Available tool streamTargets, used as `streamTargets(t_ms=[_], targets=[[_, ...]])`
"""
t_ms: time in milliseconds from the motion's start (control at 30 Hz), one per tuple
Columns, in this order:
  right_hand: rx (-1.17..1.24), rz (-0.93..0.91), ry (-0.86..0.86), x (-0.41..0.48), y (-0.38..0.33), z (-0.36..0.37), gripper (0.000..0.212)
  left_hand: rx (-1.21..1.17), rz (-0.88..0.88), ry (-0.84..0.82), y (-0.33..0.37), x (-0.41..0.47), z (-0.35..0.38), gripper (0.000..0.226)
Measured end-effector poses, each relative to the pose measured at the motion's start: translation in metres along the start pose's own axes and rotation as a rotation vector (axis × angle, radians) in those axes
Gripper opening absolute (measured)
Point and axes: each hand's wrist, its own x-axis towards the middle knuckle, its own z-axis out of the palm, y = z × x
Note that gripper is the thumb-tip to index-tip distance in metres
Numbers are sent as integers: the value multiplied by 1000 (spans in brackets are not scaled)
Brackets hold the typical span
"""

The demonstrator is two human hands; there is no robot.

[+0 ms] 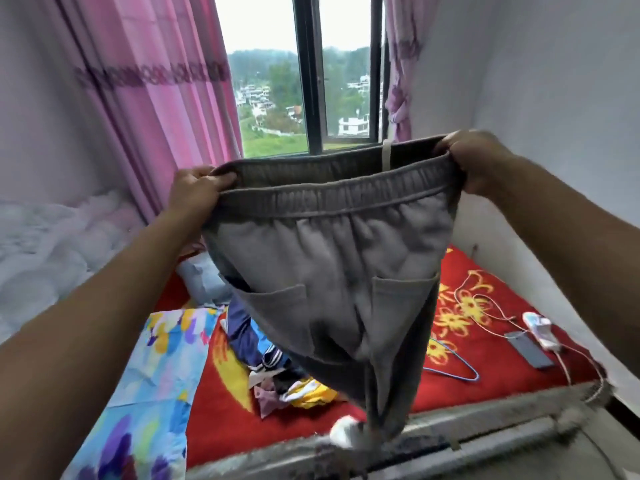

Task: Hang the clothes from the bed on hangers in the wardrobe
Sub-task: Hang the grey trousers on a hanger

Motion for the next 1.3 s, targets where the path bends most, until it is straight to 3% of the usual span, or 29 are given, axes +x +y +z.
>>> streamTargets(t_ms=[100,233,500,600,767,967,1167,1300], targets=[[-77,-58,12,16,-30,-17,24,-29,55,34,37,14,1,8],[-309,-107,-64,39,-33,-26,31,65,90,34,47,43,8,15],[-615,-49,-133,130,50,28,26,277,-17,-142,-60,118,37,11],[-623,29,-185,172,89,56,26,324,-99,-242,-120,146,48,20],[-671,166,-211,221,186,95,35,435,-280,-339,-239,161,88,28],[-802,398,-277,236,349,99,30,618,-480,-380,-365,131,149,29],[-790,641,-465,242,504,82,24,675,-586,-308,-424,118,210,28],[-576,881,-544,255,571,70,24,735,-576,-347,-447,127,251,31]])
